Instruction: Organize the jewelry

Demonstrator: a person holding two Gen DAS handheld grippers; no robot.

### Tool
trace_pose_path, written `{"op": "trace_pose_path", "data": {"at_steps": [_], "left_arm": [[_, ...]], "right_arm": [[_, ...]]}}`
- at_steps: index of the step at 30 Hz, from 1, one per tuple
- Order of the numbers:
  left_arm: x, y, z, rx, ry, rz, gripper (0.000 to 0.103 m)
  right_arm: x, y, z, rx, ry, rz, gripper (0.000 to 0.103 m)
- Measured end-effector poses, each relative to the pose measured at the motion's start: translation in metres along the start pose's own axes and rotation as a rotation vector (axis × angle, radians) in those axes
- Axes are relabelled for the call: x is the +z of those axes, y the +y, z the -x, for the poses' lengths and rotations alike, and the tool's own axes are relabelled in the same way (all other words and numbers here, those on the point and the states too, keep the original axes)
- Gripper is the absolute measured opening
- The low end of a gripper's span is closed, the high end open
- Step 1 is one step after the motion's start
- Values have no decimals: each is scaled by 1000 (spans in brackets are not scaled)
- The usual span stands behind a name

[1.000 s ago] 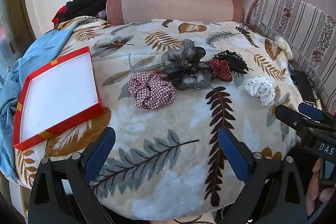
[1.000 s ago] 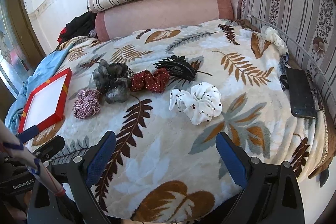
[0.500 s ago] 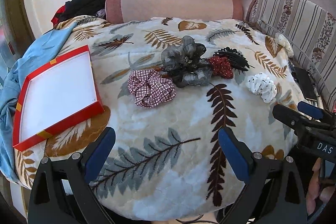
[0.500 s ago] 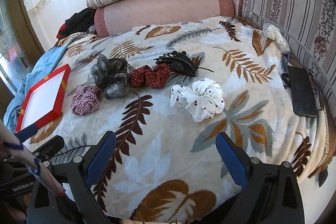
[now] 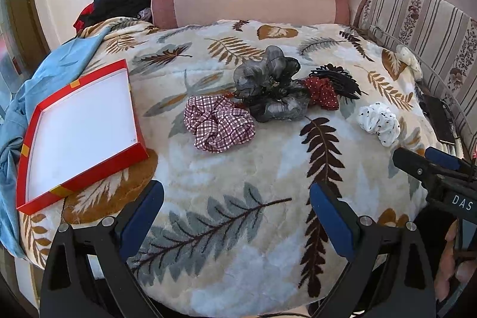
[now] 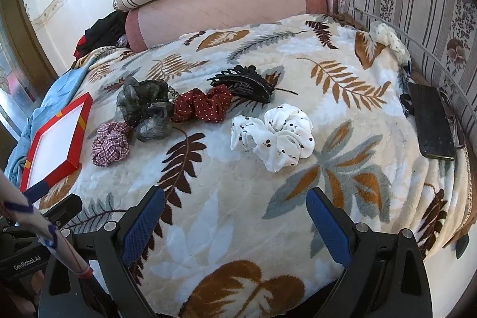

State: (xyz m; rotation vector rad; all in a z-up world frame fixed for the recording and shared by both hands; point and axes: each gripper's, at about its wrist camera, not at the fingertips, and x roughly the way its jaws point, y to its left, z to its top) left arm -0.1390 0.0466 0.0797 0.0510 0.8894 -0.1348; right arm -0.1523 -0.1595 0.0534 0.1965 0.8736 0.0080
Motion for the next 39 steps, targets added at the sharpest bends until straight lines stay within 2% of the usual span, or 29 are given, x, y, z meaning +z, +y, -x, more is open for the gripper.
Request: {"op": "trace_pose_path", "data": {"at_steps": [20, 25, 30, 34, 35, 37, 39], "left_arm": [[4, 13, -21, -15, 39, 35, 98], [26, 22, -36, 5, 19, 39, 98], [58, 32, -73, 12, 23, 78, 98], [70, 35, -97, 23, 45, 93, 97], [71, 36, -102, 39, 44, 93, 94], [71, 36, -110, 36, 54, 85, 67], [69, 36, -121, 29, 75, 81, 49]], "right_arm": [[1, -7, -16, 8, 21, -15, 98], [6, -15, -24, 2, 27, -25, 98], [19, -28, -30, -12, 6, -55, 98], [30, -38, -35, -25, -6, -81, 98], [32, -40, -36, -25, -10, -85, 98], [33, -42, -37, -29, -14, -91, 98], [32, -44, -40, -26, -10, -98, 98]]}}
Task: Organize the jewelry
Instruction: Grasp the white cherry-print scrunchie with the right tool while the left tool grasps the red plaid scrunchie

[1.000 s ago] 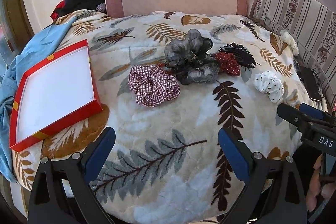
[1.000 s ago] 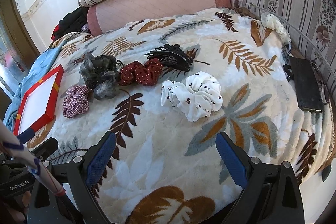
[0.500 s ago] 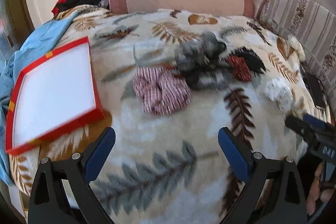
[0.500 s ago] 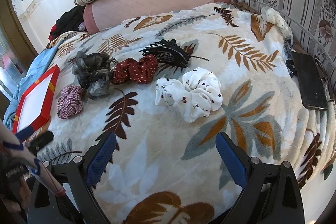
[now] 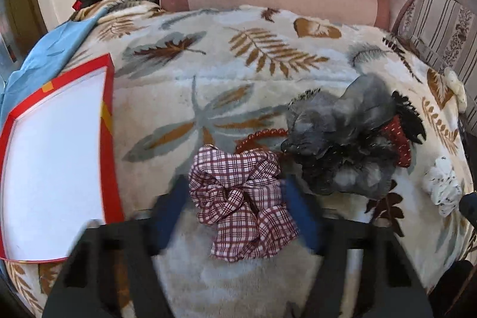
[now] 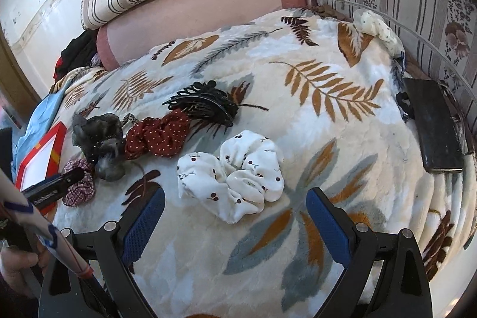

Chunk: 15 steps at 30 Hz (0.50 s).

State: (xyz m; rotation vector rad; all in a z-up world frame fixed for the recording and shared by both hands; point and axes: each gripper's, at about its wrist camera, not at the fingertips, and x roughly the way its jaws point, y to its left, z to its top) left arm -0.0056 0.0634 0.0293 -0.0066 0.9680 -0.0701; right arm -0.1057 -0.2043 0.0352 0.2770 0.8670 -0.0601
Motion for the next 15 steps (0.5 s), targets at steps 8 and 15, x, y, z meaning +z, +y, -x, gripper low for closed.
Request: {"op": "trace_pose_path", "data": {"at_steps": [8, 15], "left_arm": [[-21, 0, 13, -55, -53, 10, 14], [-41, -2, 34, -79, -74, 12, 14]], "right_arm": [[-1, -2, -2, 6, -31, 14, 98], [7, 1, -34, 63, 16, 35, 71]]}}
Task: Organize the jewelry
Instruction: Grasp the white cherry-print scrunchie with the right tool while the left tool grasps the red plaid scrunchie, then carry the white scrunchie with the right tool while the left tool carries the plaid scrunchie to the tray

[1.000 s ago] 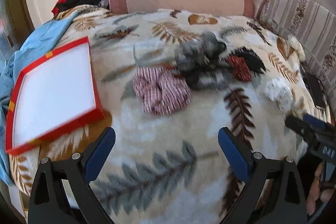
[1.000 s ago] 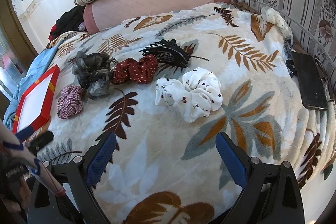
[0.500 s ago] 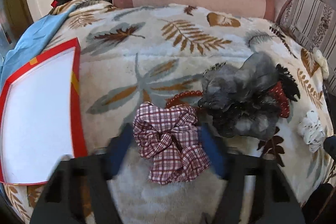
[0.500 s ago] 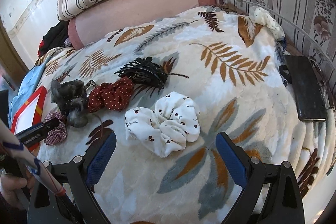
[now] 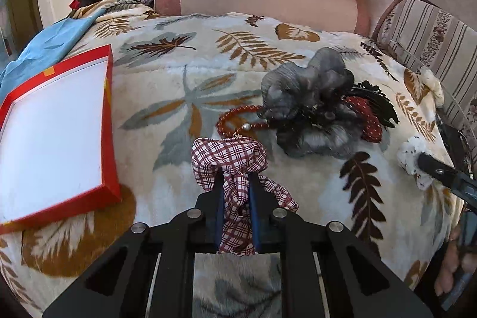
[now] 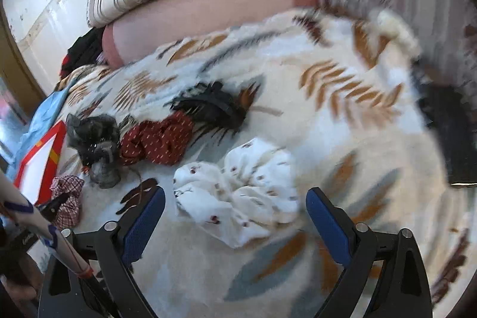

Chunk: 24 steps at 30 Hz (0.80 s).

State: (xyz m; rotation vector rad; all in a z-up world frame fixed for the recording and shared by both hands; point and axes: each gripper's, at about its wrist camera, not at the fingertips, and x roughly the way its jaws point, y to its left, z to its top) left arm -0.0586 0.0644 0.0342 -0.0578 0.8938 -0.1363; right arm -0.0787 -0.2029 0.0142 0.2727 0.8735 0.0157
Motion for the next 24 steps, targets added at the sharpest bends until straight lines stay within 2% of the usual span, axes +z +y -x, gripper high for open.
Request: {"op": "trace_pose_path", "data": {"at_steps": [1, 2, 4, 10, 15, 21, 24], "left_arm": [[-1, 0, 3, -4, -5, 2, 14], [-1, 0, 6, -6, -10, 3, 14], [-2, -1, 15, -11, -30, 1, 14], [-5, -9, 44, -16, -92, -2, 14], [-13, -10, 69, -19, -135, 3, 14], [-23, -10, 98, -15, -169, 15, 14], [-24, -16, 124, -19, -213, 2, 14]], "right_arm": [[-1, 1, -7, -33, 24, 13, 54], [-2, 1, -9, -58, 35, 21, 29], [-3, -1, -1, -19, -1, 4, 22], [-3, 11, 32, 46, -137, 38, 21], [-11, 27, 38, 81, -139, 89, 21], [-19, 42, 60, 125, -194, 142, 21], [-21, 49, 72, 143, -209, 149, 21]]}}
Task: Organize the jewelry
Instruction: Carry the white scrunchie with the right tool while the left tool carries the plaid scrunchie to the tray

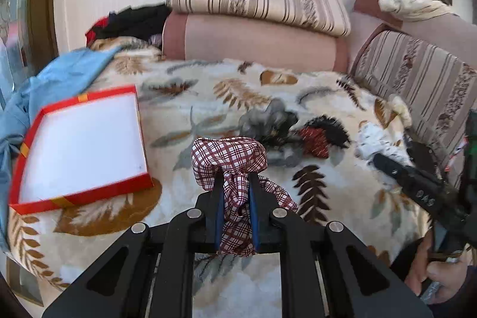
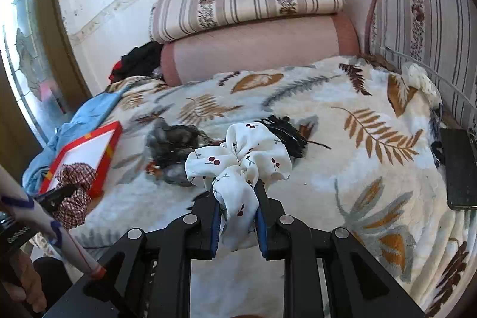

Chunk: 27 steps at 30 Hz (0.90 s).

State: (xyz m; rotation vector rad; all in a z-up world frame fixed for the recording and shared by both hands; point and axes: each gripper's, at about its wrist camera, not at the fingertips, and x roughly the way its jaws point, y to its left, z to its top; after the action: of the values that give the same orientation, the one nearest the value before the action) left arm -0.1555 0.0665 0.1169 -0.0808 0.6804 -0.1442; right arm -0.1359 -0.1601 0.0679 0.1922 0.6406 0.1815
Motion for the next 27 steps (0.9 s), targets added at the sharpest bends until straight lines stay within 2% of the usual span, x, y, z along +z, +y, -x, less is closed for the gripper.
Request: {"op": "trace_pose_path", "data": {"at_steps": [6, 10, 15, 19, 27], "left_arm": [[8, -8, 50, -24, -76, -7, 14], [16, -6, 81, -36, -121, 4, 14], [32, 8, 105, -35, -176, 42, 14], [38, 26, 99, -30, -179, 83, 14], [41, 67, 65, 10, -132, 141, 14]], "right_arm": [[8, 33, 42, 85, -26, -23, 21], [26, 62, 78, 156, -51, -34, 22], [52, 93, 101, 189, -99, 3, 22], [62, 111, 98, 221, -108, 19, 22], [61, 131, 43, 259, -24, 55, 22]]}}
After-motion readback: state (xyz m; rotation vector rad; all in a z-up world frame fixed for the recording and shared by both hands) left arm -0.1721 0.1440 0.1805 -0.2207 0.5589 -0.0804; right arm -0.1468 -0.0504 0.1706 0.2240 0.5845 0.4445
